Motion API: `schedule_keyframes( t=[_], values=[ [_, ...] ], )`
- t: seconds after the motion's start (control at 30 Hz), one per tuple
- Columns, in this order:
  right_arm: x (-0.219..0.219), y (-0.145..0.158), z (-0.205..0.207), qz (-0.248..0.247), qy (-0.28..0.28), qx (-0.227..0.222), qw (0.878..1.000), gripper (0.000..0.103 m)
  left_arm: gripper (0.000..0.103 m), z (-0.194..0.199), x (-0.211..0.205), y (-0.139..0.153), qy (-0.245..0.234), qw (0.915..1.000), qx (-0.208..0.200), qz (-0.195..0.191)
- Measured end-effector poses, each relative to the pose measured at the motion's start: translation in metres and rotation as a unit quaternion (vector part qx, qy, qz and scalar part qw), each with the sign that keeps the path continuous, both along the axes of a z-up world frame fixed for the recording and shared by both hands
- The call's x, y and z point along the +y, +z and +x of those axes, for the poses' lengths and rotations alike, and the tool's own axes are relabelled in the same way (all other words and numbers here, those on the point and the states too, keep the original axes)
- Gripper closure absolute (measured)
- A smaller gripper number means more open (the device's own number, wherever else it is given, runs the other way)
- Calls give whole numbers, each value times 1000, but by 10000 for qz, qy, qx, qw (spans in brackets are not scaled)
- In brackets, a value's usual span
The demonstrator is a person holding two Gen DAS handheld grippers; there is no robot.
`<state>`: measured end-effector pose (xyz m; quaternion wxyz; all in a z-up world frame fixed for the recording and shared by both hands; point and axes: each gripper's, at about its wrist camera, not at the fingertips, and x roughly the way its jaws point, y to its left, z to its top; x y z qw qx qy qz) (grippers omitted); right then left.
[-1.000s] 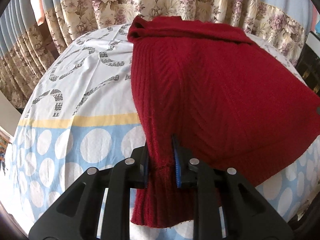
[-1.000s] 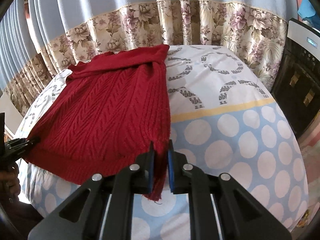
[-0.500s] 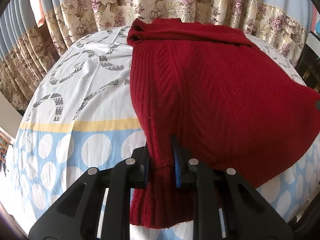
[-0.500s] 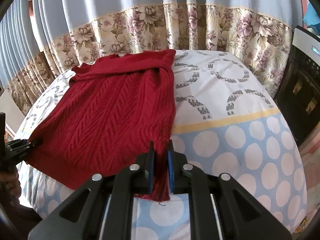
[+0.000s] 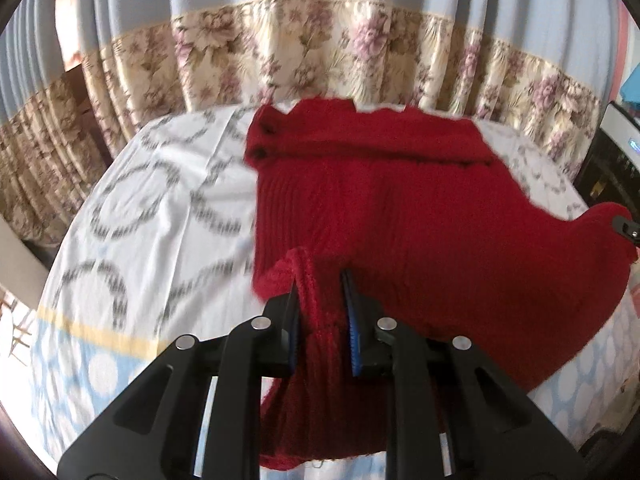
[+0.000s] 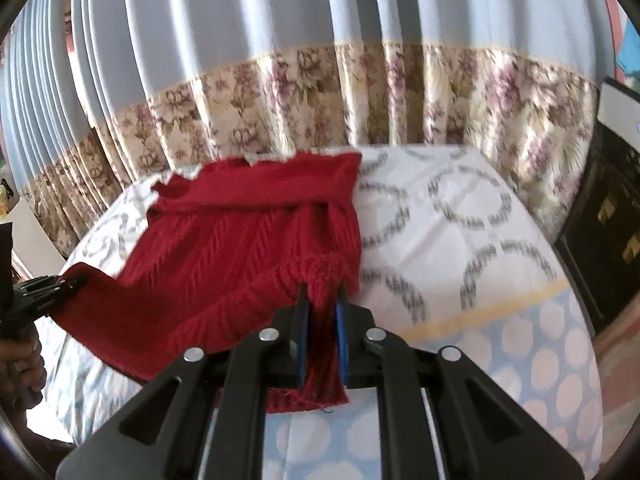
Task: Fold small clothes
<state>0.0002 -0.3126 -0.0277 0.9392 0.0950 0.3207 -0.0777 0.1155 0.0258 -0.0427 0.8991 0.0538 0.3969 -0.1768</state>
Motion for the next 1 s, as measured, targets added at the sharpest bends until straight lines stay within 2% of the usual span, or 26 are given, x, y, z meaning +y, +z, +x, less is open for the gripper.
schedule_keyframes(
  t=[0.2,0.37,0.5,0.67,0.8,0.83,0.87,0.9,0.93,0.97,1.0],
  values=[
    [-19,33,70,18,93,-282,9996,92,84,73,-20,33,2,9996,-292,-4],
    [-38,44,145,70,-24,-315,9995,92,83,154,-30,48,242,9994,-207,-115],
    [-53,35,202,189,-145,-150,9996,92,83,212,-46,40,399,9992,-43,50],
    [-76,4,270,344,-313,335,9984,92,82,278,-72,9,507,9975,362,339],
    [-92,-20,311,470,-454,722,9953,91,73,319,-85,-10,599,9947,626,559],
    [-97,-26,321,544,-514,835,9937,89,66,331,-86,-13,726,9933,632,639],
    [-103,-31,330,665,-580,931,9917,85,52,341,-86,-14,838,9915,653,748],
    [-110,-37,340,849,-716,1030,9885,71,43,352,-84,-14,889,9909,740,691],
    [-117,-38,346,881,-862,1022,9871,48,34,362,-80,-12,890,9912,842,501],
    [-121,-37,350,862,-981,968,9867,40,34,368,-77,-9,949,9910,831,448],
    [-126,-35,354,828,-1114,905,9862,37,34,376,-73,-3,1098,9899,757,488]
  ],
)
